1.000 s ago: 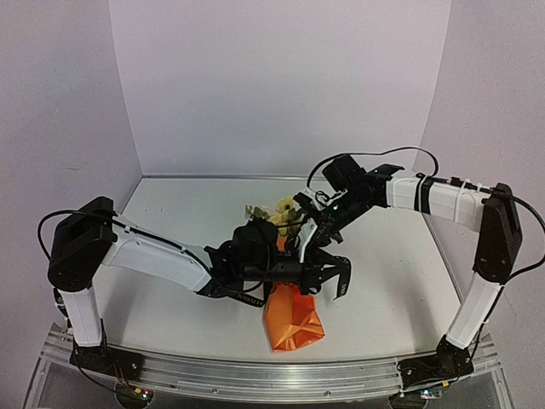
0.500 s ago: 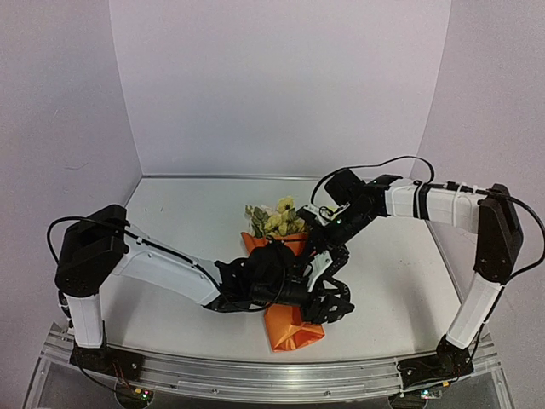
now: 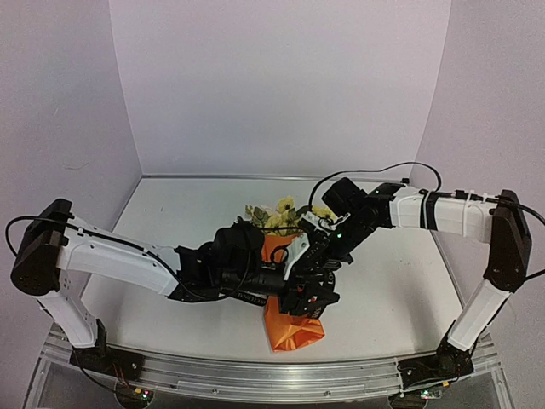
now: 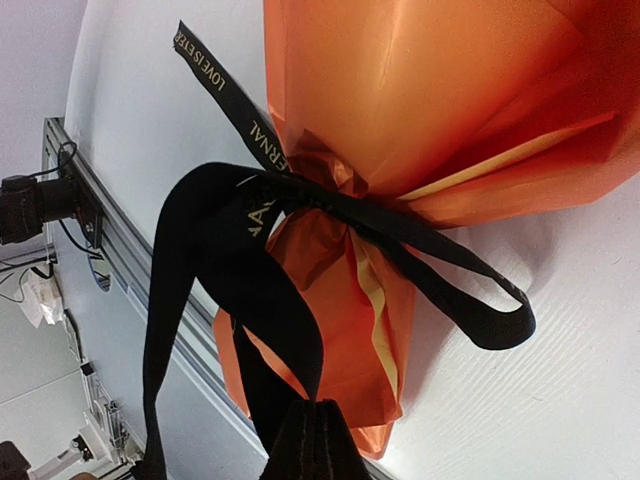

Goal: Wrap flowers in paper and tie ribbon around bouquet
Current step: Cross the ribbon over the folded bouquet.

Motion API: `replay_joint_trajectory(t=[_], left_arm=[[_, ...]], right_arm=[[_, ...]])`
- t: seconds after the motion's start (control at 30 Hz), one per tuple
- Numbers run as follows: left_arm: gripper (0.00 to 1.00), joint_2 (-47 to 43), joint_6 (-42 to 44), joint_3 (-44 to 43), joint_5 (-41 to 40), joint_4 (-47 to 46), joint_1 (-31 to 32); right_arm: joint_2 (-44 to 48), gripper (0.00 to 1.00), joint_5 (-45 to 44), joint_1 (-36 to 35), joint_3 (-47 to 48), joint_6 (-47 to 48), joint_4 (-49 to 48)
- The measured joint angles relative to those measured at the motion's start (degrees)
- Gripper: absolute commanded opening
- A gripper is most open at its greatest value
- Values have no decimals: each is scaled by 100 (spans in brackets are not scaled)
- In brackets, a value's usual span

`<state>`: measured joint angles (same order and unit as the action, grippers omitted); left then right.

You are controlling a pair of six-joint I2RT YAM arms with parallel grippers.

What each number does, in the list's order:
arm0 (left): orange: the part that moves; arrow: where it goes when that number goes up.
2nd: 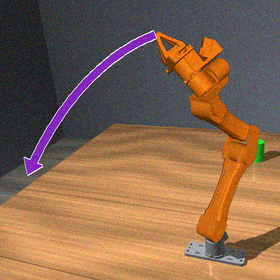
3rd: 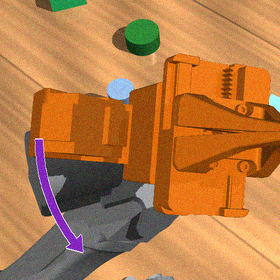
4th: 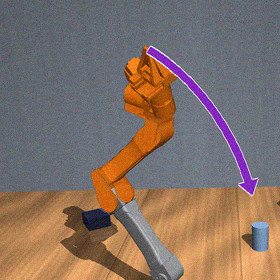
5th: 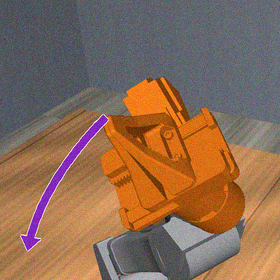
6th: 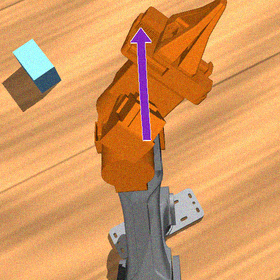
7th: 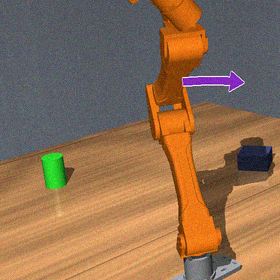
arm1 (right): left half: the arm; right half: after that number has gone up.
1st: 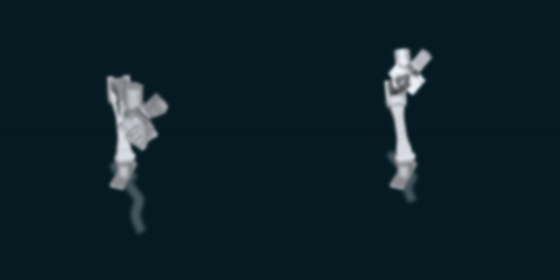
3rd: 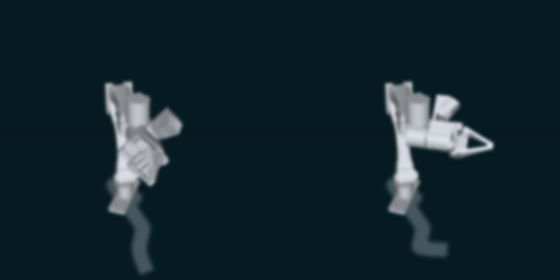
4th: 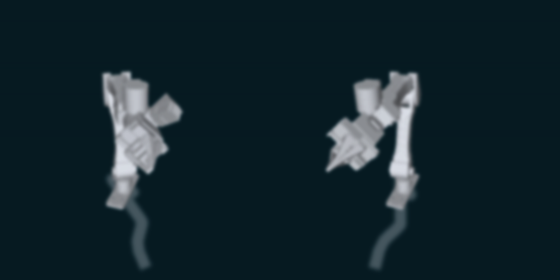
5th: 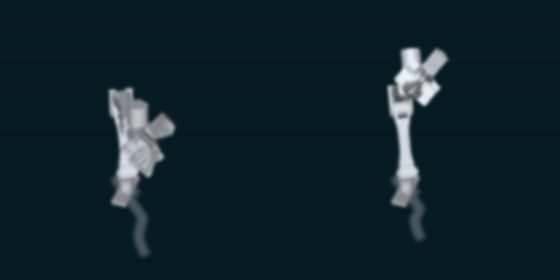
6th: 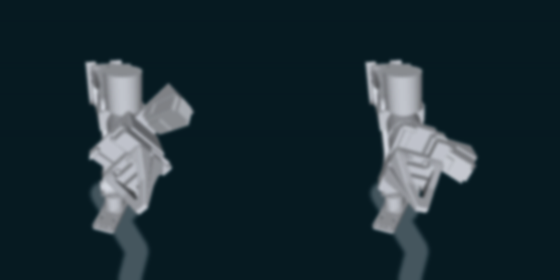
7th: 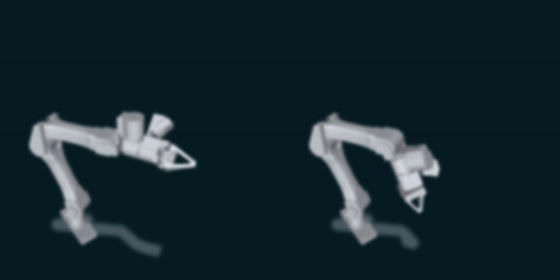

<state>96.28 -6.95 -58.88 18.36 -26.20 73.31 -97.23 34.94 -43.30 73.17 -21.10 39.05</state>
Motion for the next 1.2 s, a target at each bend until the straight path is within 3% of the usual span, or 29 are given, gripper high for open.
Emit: replay_joint_trajectory(t=[0.07,0.3,0.5,0.63,0.8,1.0,1.2], left_arm=[[47,140,102,-196,39,289,-2],[69,1175,424,-1420,145,1465,2],[70,1471,605,-1720,47,2331,-40],[70,1505,605,-1622,-9,2389,-94],[69,981,548,-669,-25,1941,-105],[59,-8,423,-119,-121,1570,-194],[57,-1113,289,466,-379,1076,-873]], right_arm=[[0,0,-67,-10,0,39,-3],[-23,0,-208,-1,38,208,59],[-213,0,-254,32,318,382,292],[-308,0,-243,34,405,437,395],[-316,0,-210,0,407,437,463],[-315,0,-180,-16,409,437,490],[-143,0,-213,-76,377,445,473]])
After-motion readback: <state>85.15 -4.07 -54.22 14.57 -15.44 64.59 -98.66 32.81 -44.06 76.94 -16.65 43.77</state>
